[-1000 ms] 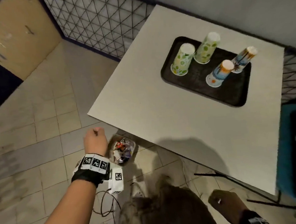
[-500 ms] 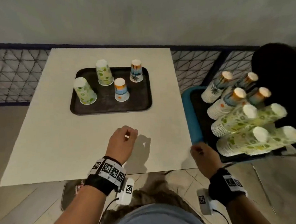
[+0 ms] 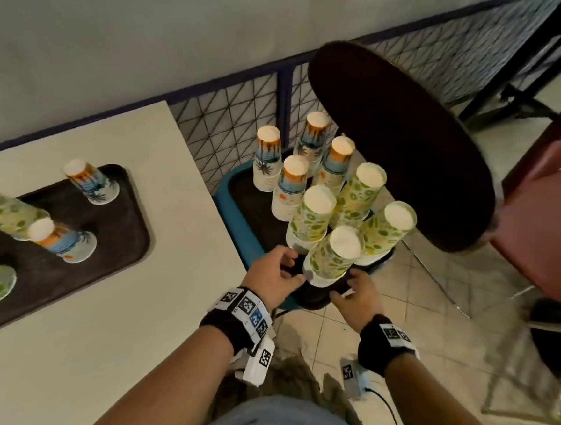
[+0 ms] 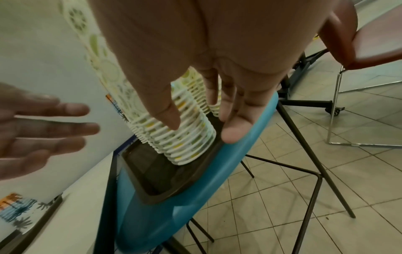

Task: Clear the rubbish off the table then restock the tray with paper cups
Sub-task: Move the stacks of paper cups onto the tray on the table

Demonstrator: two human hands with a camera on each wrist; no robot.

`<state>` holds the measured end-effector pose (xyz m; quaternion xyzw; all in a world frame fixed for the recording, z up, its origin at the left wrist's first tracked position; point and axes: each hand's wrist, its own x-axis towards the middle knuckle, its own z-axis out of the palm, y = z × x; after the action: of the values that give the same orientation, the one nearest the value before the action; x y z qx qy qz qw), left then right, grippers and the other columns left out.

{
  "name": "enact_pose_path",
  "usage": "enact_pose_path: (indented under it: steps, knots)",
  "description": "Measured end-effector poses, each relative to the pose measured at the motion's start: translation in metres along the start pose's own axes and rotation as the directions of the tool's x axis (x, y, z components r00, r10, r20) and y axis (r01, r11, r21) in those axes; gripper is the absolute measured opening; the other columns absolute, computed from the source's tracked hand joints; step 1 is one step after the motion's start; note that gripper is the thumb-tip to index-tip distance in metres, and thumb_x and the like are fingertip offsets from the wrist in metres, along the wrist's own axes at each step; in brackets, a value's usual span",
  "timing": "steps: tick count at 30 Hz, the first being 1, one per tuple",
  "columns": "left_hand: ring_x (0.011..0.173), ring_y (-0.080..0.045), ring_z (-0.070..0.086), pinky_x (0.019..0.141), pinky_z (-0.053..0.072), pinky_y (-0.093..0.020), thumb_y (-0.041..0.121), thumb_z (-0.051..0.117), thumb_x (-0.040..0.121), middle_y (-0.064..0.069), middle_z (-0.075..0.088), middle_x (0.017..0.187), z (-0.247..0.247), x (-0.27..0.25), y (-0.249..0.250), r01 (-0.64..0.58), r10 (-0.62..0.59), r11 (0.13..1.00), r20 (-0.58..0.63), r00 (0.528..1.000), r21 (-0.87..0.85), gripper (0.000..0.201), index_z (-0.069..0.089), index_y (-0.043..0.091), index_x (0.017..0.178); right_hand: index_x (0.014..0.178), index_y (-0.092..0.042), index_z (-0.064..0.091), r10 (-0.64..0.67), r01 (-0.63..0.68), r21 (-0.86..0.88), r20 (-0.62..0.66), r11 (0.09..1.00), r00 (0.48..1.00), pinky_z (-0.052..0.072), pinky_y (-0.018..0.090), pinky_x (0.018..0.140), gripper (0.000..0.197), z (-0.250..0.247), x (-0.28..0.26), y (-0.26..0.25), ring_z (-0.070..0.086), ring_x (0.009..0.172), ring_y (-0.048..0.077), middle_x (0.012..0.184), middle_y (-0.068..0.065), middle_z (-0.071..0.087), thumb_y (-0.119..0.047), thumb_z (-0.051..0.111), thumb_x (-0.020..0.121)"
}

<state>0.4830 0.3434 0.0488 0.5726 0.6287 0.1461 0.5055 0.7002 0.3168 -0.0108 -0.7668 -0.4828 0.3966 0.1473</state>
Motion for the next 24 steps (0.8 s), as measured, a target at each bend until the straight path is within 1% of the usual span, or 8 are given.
enact_pose_path:
  steps: [3,6,8,12,14,18,21,24]
  knots:
    - [0.12,-0.024,0.069,0.095,0.053,-0.031,0.038,0.081,0.09,-0.003,0.065,0.139,0.022,0.022,0.008,0.045,-0.047,0.999,0.08,0.996,0.031,0.074,0.047,0.019,0.153,0.143,-0.018,0.044,-0.006,0.007,0.034,-0.03,0.999,1.0,0.05,0.044,0.099,0.095,0.007,0.015,0.0,0.055,0.124,0.028,0.136,0.008,0.056,-0.05,0.082,0.062]
    - [0.13,-0.029,0.065,0.104,0.052,-0.035,0.039,0.082,0.086,-0.008,0.067,0.142,0.038,0.036,0.011,0.034,-0.039,0.998,0.096,0.995,0.059,0.083,0.043,0.021,0.157,0.139,-0.023,0.046,-0.042,0.044,0.026,-0.078,0.999,0.996,0.048,0.052,0.1,0.096,0.011,0.024,-0.002,0.056,0.125,0.031,0.136,0.007,0.059,-0.051,0.081,0.054]
    - [0.134,-0.03,0.062,0.103,0.05,-0.031,0.036,0.082,0.085,-0.007,0.065,0.146,0.046,0.041,0.008,0.061,-0.064,0.997,0.095,0.993,0.037,0.087,0.039,0.024,0.159,0.139,-0.027,0.045,-0.082,0.085,0.048,-0.067,0.995,0.994,0.047,0.05,0.102,0.096,0.012,0.025,-0.006,0.055,0.127,0.028,0.139,0.004,0.059,-0.05,0.083,0.054]
    - [0.136,-0.028,0.06,0.105,0.049,-0.032,0.052,0.072,0.065,-0.004,0.062,0.149,0.055,0.049,0.001,0.12,-0.114,0.991,0.091,0.989,-0.055,0.104,0.037,0.028,0.16,0.144,-0.026,0.041,-0.119,0.119,-0.029,-0.003,0.993,0.993,0.034,0.041,0.112,0.099,0.017,0.031,-0.007,0.047,0.134,0.026,0.145,0.002,0.052,-0.048,0.085,0.059]
    - [0.134,-0.028,0.061,0.102,0.049,-0.031,0.05,0.072,0.06,-0.005,0.063,0.146,0.056,0.051,-0.002,0.145,-0.137,0.986,0.103,0.985,-0.08,0.107,0.038,0.025,0.158,0.145,-0.022,0.042,-0.124,0.125,-0.086,0.008,0.988,0.992,0.028,0.039,0.11,0.095,0.018,0.034,-0.006,0.045,0.134,0.026,0.144,0.003,0.052,-0.048,0.083,0.063]
    - [0.124,-0.024,0.064,0.105,0.054,-0.038,0.062,0.077,0.044,-0.002,0.064,0.136,0.052,0.054,-0.009,0.163,-0.147,0.975,0.113,0.983,-0.15,0.115,0.044,0.026,0.149,0.138,-0.022,0.048,-0.185,0.182,-0.109,-0.017,0.977,0.983,0.035,0.041,0.104,0.086,0.017,0.033,-0.008,0.05,0.127,0.028,0.137,0.004,0.057,-0.058,0.076,0.064]
    - [0.121,-0.02,0.064,0.104,0.056,-0.04,0.062,0.095,0.049,-0.001,0.062,0.136,0.051,0.053,-0.013,0.155,-0.139,0.972,0.097,0.986,-0.177,0.097,0.048,0.035,0.129,0.134,-0.021,0.052,-0.24,0.238,-0.05,-0.053,0.97,0.969,0.04,0.044,0.099,0.083,0.014,0.023,-0.01,0.054,0.12,0.031,0.131,0.007,0.06,-0.063,0.068,0.064]
    - [0.119,-0.018,0.063,0.103,0.058,-0.045,0.067,0.099,0.034,-0.001,0.056,0.133,0.051,0.052,-0.017,0.1,-0.1,0.97,0.01,0.995,-0.221,0.099,0.047,0.05,0.116,0.134,-0.024,0.052,-0.278,0.282,0.044,-0.077,0.958,0.957,0.045,0.044,0.098,0.084,0.01,0.013,-0.01,0.055,0.121,0.029,0.13,0.005,0.059,-0.059,0.075,0.061]
